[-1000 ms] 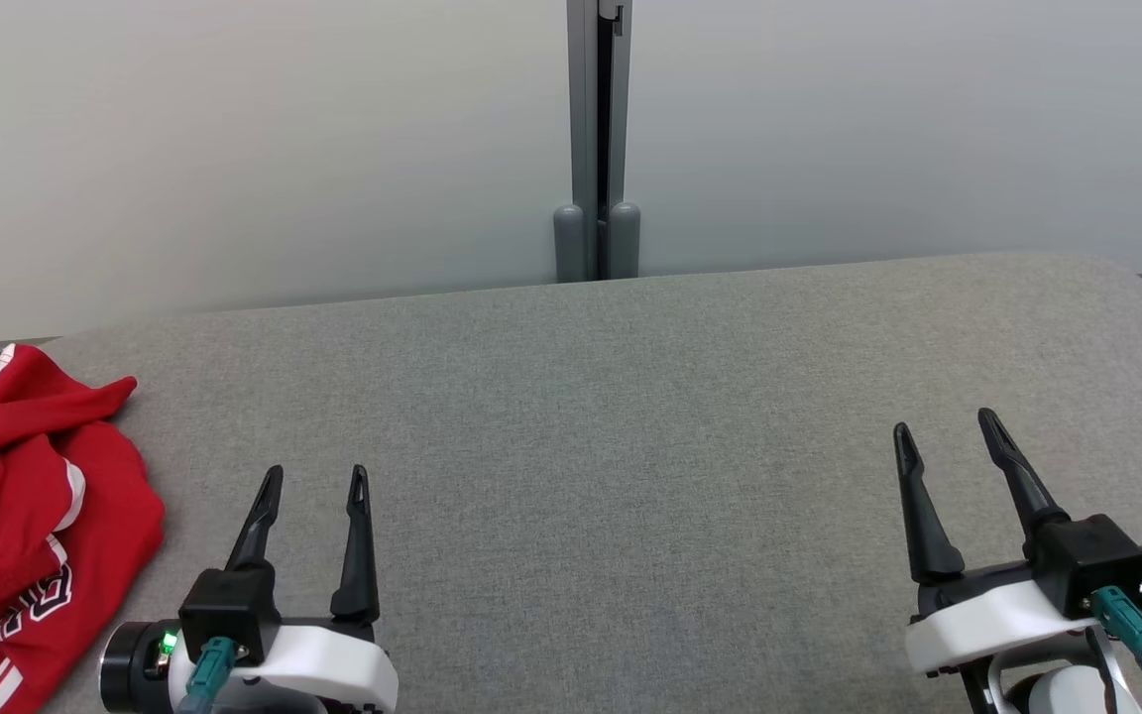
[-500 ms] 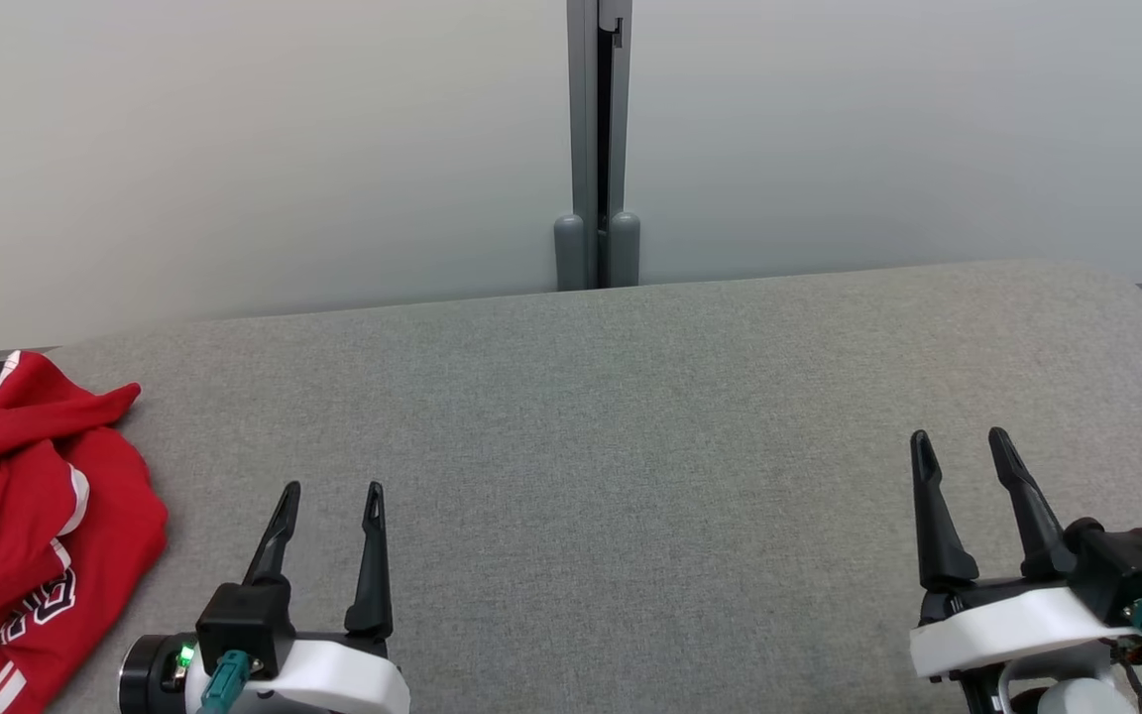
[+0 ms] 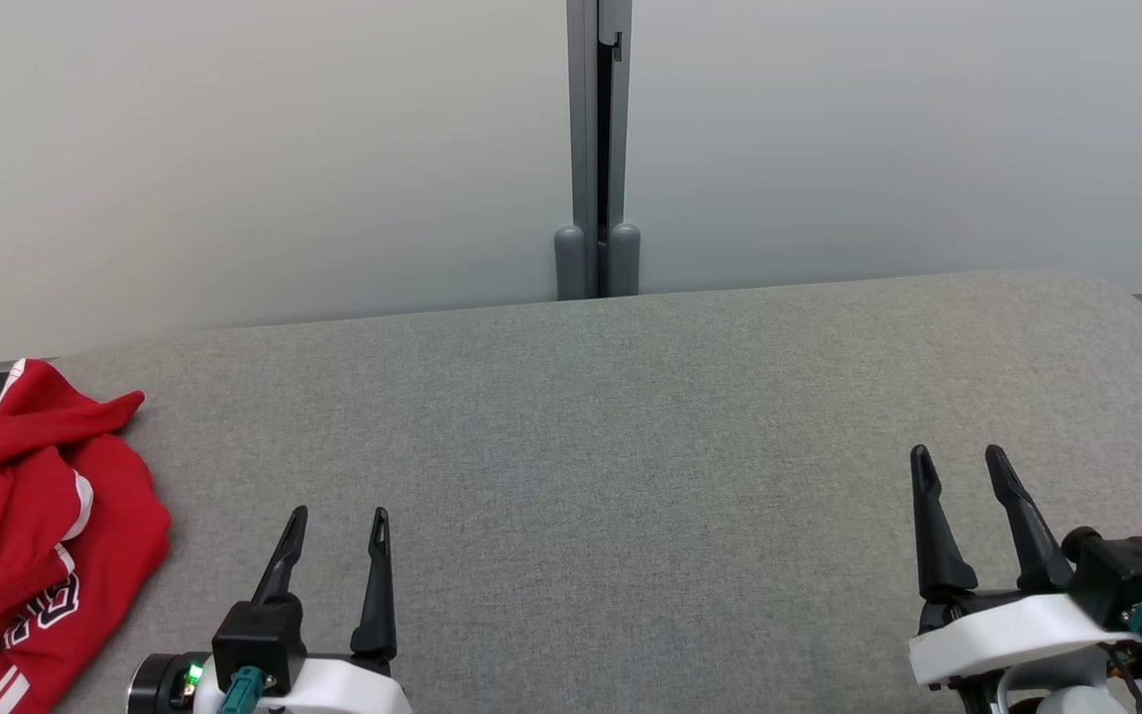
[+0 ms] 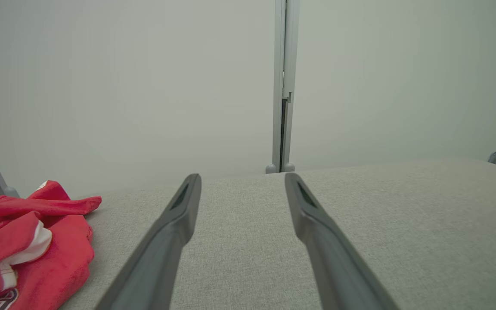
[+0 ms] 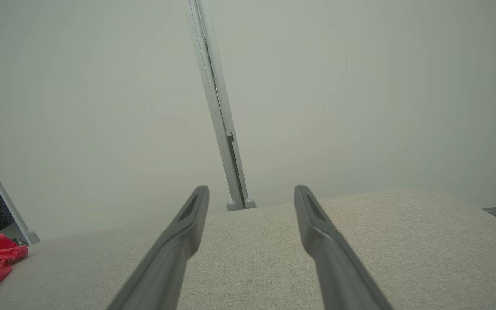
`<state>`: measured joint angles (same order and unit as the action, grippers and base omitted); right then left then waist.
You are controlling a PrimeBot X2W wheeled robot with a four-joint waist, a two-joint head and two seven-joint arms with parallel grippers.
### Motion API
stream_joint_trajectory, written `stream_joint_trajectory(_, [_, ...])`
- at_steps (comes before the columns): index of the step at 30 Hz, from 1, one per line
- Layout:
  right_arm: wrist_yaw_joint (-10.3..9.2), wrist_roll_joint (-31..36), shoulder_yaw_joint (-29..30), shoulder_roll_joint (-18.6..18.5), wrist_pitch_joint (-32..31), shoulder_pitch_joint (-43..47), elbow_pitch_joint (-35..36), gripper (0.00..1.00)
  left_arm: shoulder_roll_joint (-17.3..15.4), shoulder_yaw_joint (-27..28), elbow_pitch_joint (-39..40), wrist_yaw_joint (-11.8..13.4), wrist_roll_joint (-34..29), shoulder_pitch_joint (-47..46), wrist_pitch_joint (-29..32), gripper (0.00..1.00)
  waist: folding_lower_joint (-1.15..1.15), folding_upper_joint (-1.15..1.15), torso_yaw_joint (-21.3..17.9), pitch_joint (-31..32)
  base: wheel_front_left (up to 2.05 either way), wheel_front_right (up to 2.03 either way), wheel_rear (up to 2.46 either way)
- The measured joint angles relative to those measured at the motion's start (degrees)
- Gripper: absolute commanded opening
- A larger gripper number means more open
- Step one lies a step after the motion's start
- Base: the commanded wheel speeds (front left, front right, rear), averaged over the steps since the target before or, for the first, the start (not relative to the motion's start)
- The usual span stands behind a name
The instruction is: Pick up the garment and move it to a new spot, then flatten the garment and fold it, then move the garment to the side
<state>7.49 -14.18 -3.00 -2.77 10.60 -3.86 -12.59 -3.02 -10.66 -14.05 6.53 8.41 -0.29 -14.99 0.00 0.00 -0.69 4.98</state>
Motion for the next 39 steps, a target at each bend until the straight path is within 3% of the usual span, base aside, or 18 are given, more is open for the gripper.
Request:
stream_joint_trajectory(14, [0.00, -0.1, -0.1, 0.0, 0.3, -0.3, -1.2, 1.00, 0.2, 0.7, 0.8, -0.1, -0.1, 0.0, 0.0, 1.00, 0.00, 0.00, 0.0, 0.2, 0.00, 0.00, 0.00])
stream_joint_trajectory(21, [0.00, -1.2, -1.6, 0.0, 0.8, -0.2, -1.3, 1.00, 0.2, 0.6, 1.3, -0.1, 0.0, 0.0, 0.0, 1.00, 0.00, 0.00, 1.7, -0.1, 0.00, 0.00, 0.00])
stream_joint_trajectory(28, [0.00, -2.7, -3.7, 0.0, 1.4, 0.3, -1.3, 1.00, 0.2, 1.8, 1.1, -0.5, -1.2, -0.1, 0.0, 1.00, 0.00, 0.00, 6.3, -0.4, 0.00, 0.00, 0.00])
stream_joint_trajectory(39, [0.00, -4.5, -7.3, 0.0, 2.6, 0.2, -1.7, 1.00, -1.0, 5.4, 1.5, -1.0, -2.9, -0.5, -0.1, 1.00, 0.00, 0.00, 17.6, -0.7, 0.00, 0.00, 0.00])
